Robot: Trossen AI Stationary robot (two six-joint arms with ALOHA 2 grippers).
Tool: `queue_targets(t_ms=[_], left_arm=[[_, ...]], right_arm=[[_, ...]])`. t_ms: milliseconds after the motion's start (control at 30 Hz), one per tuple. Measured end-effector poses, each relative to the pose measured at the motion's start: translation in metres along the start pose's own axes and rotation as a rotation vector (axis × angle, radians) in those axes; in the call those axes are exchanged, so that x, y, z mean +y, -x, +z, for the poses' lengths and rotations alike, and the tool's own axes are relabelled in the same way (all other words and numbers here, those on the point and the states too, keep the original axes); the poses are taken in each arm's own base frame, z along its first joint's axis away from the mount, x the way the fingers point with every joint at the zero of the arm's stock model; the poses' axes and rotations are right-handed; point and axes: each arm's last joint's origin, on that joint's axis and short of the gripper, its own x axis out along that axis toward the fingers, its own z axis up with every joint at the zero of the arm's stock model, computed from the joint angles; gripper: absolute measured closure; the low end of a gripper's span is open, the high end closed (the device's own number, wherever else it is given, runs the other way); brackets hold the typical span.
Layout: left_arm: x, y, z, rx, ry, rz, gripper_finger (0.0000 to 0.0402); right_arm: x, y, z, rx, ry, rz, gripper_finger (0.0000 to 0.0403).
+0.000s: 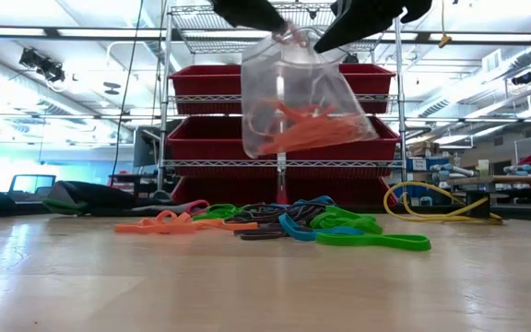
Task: Sort rubber bands
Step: Put the orange rubber band into the transparent zip bag
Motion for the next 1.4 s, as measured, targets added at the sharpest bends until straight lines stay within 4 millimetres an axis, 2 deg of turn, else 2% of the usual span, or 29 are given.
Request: queue_targets(t_ms=[167, 467, 633, 733, 867, 1000, 1133, 1233, 1400], left_arm=[[0.001, 0.013, 0.003, 0.083, -0.029, 0.031, 0.0213], [0.002, 0.045, -0.004, 0.201, 0.03, 0.036, 0.0213], [-0.012, 0.056, -0.01, 0.266, 0.074, -0.049, 0.0214], [-0.029, 0.052, -0.021, 0.298, 0.06, -0.087, 0.0214], [-0.054, 0.038, -0.051, 0.335, 0.059, -0.129, 0.0214], [-0.078, 0.018, -0.092, 0.327, 0.111, -0.193, 0.0214], [-0.097, 0.004, -0.133, 0.247, 0.202, -0.279, 0.0214], [-0.105, 0.001, -0.163, 0.214, 0.236, -0.29, 0.0214], [-0.113, 0.004, -0.207, 0.258, 0.254, -0.288, 0.0214]], right_arm=[[0.0, 0.0, 0.0, 0.0, 0.0, 0.0, 0.0403], [0.0, 0.0, 0.0, 0.002, 0.0, 0.001, 0.0403], [0.0, 0.0, 0.0, 0.0, 0.0, 0.0, 0.0403], [0.0, 0.0, 0.0, -0.002, -0.001, 0.0, 0.0403], [0.0, 0.0, 0.0, -0.003, -0.006, 0.0, 0.0403], [0.0, 0.0, 0.0, -0.002, -0.009, 0.0, 0.0403], [0.0, 0.0, 0.0, -0.002, -0.009, 0.0, 0.0403], [0.0, 0.0, 0.0, -0.002, -0.009, 0.0, 0.0403], [0.0, 0.0, 0.0, -0.003, -0.009, 0.0, 0.0403]])
